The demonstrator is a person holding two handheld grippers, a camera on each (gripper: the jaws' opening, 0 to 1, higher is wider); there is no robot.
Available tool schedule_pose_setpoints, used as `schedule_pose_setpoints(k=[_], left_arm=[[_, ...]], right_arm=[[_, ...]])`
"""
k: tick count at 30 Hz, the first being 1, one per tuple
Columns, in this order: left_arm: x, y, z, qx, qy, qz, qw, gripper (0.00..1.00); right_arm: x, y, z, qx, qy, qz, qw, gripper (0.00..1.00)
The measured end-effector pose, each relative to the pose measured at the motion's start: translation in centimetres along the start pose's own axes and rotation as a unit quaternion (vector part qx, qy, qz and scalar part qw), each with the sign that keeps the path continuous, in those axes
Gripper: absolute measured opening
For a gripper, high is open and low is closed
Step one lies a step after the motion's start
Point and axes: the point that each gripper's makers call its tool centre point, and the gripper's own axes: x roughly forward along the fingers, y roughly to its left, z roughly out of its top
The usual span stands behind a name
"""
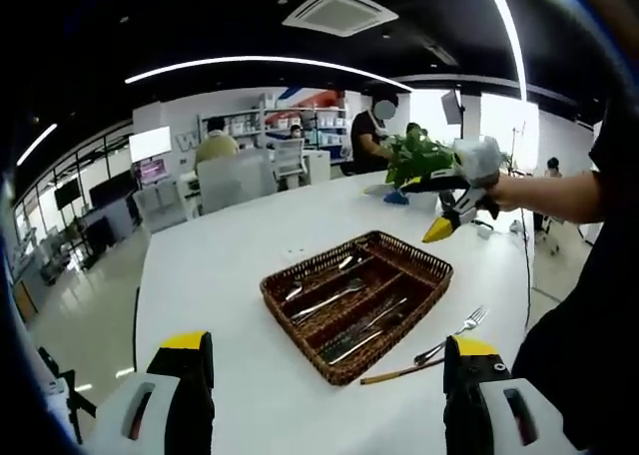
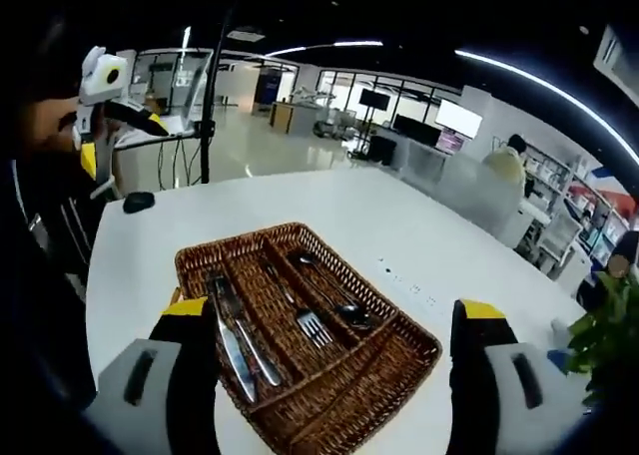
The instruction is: Arrange the knives, forks, and spoons in their matching storage slots by inserting each utensil handle-first until every utensil is classified and aligned in the correct compartment
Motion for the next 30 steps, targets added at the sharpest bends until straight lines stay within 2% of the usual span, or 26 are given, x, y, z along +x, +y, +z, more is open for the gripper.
schedule_pose_setpoints(k=[9, 13, 20, 26, 30], left_arm=[[0.4, 0.3, 0.1, -0.001, -0.016, -0.001, 0.9999, 1.00], [0.6, 0.4, -0.4, -0.006, -0.023, -0.003, 0.9997, 1.00], [0.3, 0.1, -1.0, 0.000, -0.015, -0.002, 0.9999, 1.00], [-0.2, -0.6, -1.4, 0.006, -0.011, 0.002, 0.9999, 1.00], [-0.4, -0.6, -1.2, 0.007, -0.012, 0.004, 0.9999, 1.00]], right_arm=[[-5.2, -0.3, -3.1, 0.056, 0.004, -0.052, 0.9971, 0.99], [-7.0, 0.1, -4.5, 0.070, 0.017, -0.057, 0.9958, 0.99], [-10.2, 1.0, -5.9, 0.105, 0.031, -0.063, 0.9920, 0.99], [-11.8, 1.2, -7.5, 0.123, 0.037, -0.073, 0.9890, 0.99], [-11.7, 1.0, -7.3, 0.120, 0.038, -0.073, 0.9893, 0.99]])
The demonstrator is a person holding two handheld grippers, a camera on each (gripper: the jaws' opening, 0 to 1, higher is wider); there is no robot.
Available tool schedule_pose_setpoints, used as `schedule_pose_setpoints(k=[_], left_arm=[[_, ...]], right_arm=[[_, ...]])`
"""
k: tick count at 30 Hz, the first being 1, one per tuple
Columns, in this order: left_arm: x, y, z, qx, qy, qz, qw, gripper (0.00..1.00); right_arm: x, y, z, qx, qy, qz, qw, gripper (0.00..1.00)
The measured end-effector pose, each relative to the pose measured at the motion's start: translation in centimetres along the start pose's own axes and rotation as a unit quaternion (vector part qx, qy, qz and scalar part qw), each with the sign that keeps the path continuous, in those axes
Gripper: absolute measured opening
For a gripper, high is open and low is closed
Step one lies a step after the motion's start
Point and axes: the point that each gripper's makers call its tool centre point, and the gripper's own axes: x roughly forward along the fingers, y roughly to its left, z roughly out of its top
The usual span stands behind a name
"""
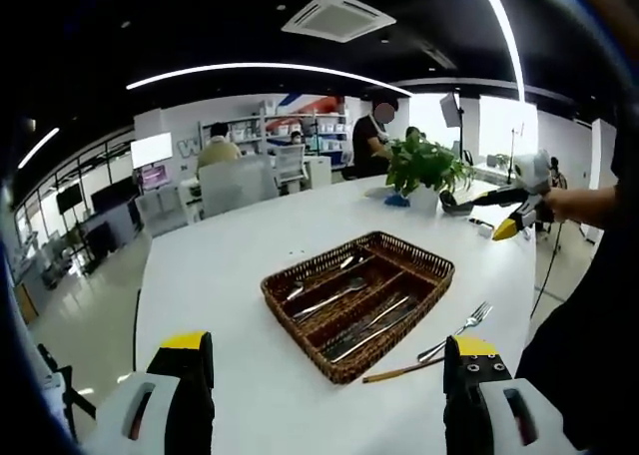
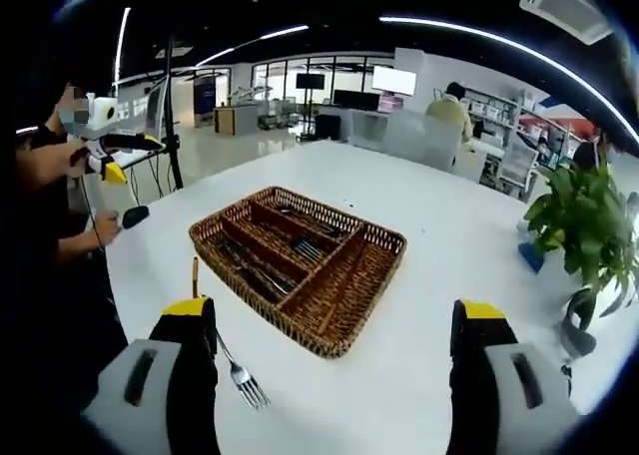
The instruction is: Arrange the knives, forks, and spoons in their matching storage slots by inserting each utensil handle-first until every utensil is classified and aligned in the correct compartment
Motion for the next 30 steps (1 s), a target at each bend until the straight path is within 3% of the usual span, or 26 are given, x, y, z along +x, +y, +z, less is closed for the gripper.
schedule_pose_setpoints(k=[12, 15, 17, 22, 30], left_arm=[[0.2, 0.2, -0.1, 0.004, 0.008, -0.004, 1.0000, 1.00], [0.6, -0.7, 0.2, 0.026, 0.024, -0.021, 0.9992, 0.92], [1.1, -1.3, 0.8, 0.042, 0.020, -0.024, 0.9986, 0.93], [3.4, -4.6, 2.1, 0.087, 0.023, -0.074, 0.9932, 0.93], [6.3, -7.6, 3.1, 0.105, 0.023, -0.118, 0.9871, 0.90]], right_arm=[[0.5, 0.0, 1.0, -0.009, -0.002, 0.001, 1.0000, 0.99], [0.5, -0.1, 1.1, -0.011, -0.003, 0.000, 0.9999, 0.99], [0.6, -0.1, 1.1, -0.011, -0.003, 0.000, 0.9999, 0.99], [0.5, 0.0, 0.9, -0.014, -0.001, 0.000, 0.9999, 0.99], [0.0, -0.2, 0.1, -0.008, 0.003, -0.005, 1.0000, 0.99]])
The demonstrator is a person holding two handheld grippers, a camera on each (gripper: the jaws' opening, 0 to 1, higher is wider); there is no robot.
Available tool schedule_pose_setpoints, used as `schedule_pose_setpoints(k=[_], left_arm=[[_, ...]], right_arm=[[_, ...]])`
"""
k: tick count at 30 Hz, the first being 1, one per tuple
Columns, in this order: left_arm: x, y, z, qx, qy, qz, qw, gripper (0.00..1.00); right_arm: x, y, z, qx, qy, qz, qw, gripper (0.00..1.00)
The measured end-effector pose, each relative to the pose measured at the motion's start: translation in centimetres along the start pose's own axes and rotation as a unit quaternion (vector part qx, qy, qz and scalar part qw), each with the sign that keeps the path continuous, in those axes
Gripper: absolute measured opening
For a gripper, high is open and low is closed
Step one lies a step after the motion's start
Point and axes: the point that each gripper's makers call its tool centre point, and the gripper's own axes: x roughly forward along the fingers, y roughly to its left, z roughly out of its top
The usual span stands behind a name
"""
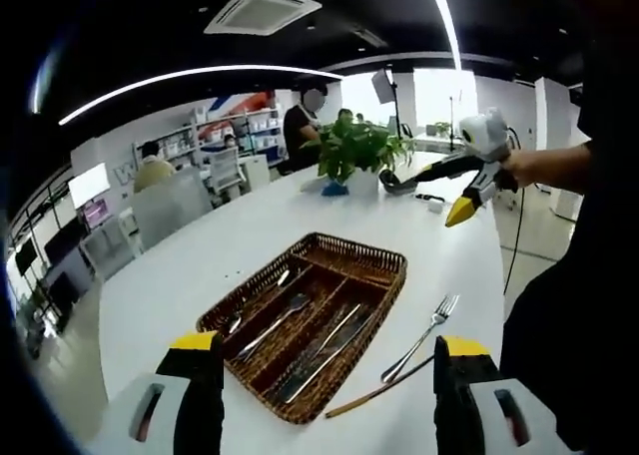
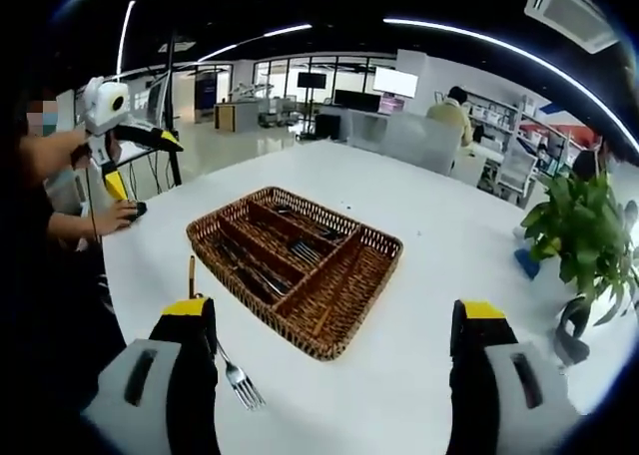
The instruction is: Arrange the knives, forks, and spoons in their matching storage slots by inserting each utensil handle-first until every utensil is classified and aligned in the correct compartment
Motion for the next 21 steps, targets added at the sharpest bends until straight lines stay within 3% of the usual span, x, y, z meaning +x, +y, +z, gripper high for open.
schedule_pose_setpoints(k=[5, 8, 10, 15, 17, 21], left_arm=[[1.7, -1.6, 1.1, 0.021, 0.000, -0.032, 0.9992, 0.87], [3.2, -4.2, 1.3, 0.028, 0.007, -0.087, 0.9958, 0.87], [3.8, -5.2, 1.4, 0.036, 0.011, -0.100, 0.9943, 0.87], [6.9, -8.2, 0.3, 0.060, 0.042, -0.145, 0.9867, 0.89], [8.0, -9.2, -0.5, 0.089, 0.060, -0.163, 0.9809, 0.86], [10.0, -10.9, -1.2, 0.102, 0.073, -0.190, 0.9737, 0.73]], right_arm=[[-0.1, 0.1, -0.4, 0.008, 0.000, -0.001, 1.0000, 0.99], [-0.2, 0.0, -0.6, 0.010, 0.002, -0.001, 0.9999, 0.99], [-0.4, -0.2, -0.9, 0.014, 0.002, -0.001, 0.9999, 0.99], [-1.0, -0.5, -1.5, 0.021, 0.002, 0.000, 0.9998, 0.99], [-1.2, -0.7, -1.7, 0.023, 0.003, -0.002, 0.9997, 0.99], [-1.7, -1.2, -2.0, 0.028, 0.000, -0.006, 0.9996, 0.99]])
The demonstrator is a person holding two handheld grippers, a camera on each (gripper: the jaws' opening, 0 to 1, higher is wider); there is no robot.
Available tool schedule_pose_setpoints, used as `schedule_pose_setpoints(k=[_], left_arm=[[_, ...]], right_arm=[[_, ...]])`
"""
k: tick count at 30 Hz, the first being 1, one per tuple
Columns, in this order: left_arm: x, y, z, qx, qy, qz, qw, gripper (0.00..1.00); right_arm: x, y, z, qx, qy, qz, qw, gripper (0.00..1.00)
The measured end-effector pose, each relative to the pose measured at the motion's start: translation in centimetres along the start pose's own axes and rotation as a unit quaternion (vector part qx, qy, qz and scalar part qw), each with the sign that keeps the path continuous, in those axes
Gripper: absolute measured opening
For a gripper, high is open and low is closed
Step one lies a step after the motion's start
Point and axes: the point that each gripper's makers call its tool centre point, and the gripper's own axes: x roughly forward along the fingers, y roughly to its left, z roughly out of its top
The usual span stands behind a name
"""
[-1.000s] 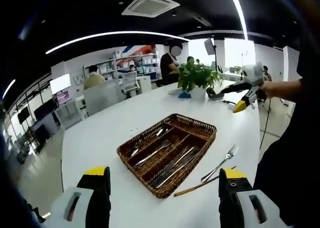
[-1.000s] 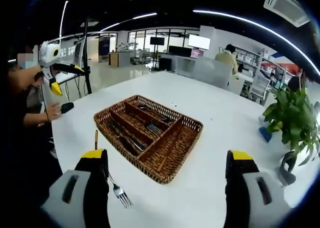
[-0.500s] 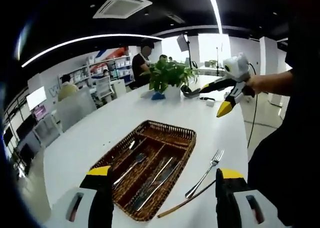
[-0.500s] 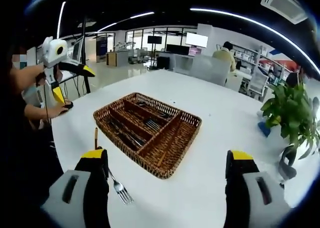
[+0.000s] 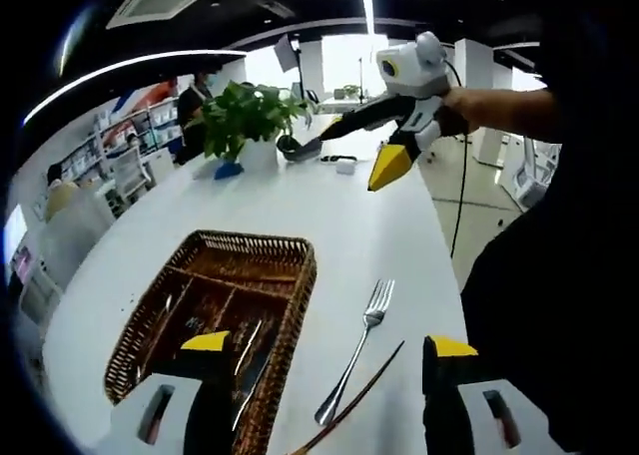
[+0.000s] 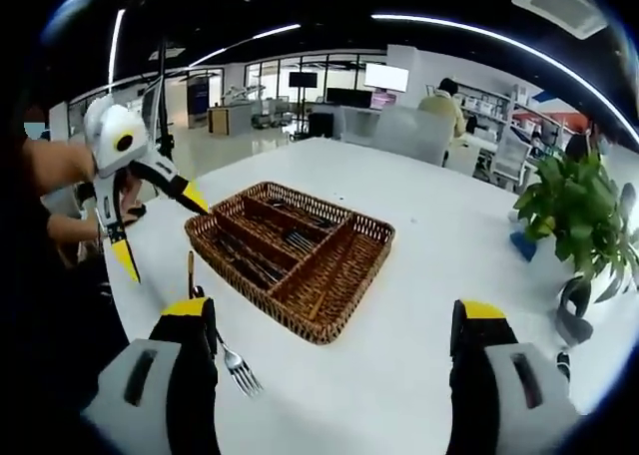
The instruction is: Arrange the knives, forks, and spoons in their matching storage slots by inserting each utensil handle-first until every utensil is classified and aligned in the correct compartment
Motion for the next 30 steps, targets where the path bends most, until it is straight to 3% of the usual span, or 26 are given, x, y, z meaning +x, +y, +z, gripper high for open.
schedule_pose_setpoints(k=[2, 6, 10, 12, 15, 21, 30], left_arm=[[1.0, -0.3, -0.1, 0.000, 0.001, -0.009, 1.0000, 0.63], [3.7, -2.0, -0.7, 0.027, 0.014, -0.049, 0.9984, 0.60], [6.2, -2.6, -1.9, 0.053, 0.038, -0.066, 0.9957, 0.47], [7.2, -3.1, -2.3, 0.043, 0.045, -0.081, 0.9948, 0.42], [7.9, -3.4, -2.3, 0.050, 0.048, -0.091, 0.9934, 0.35], [9.3, -3.6, -3.5, 0.078, 0.081, -0.111, 0.9875, 0.24], [10.9, -4.1, -4.6, 0.099, 0.107, -0.134, 0.9802, 0.15]], right_arm=[[-0.2, -0.2, -0.2, 0.002, -0.001, -0.002, 1.0000, 0.99], [-0.7, -0.7, -0.6, 0.002, 0.001, -0.007, 1.0000, 0.99], [-1.3, -1.4, -1.1, 0.005, 0.003, -0.015, 0.9999, 0.99], [-1.5, -1.7, -1.2, 0.007, 0.004, -0.019, 0.9998, 0.99], [-1.7, -2.0, -1.4, 0.008, 0.005, -0.022, 0.9997, 0.99], [-2.4, -2.6, -1.8, 0.011, 0.007, -0.032, 0.9994, 0.99], [-2.8, -2.9, -2.3, 0.012, 0.012, -0.037, 0.9992, 0.99]])
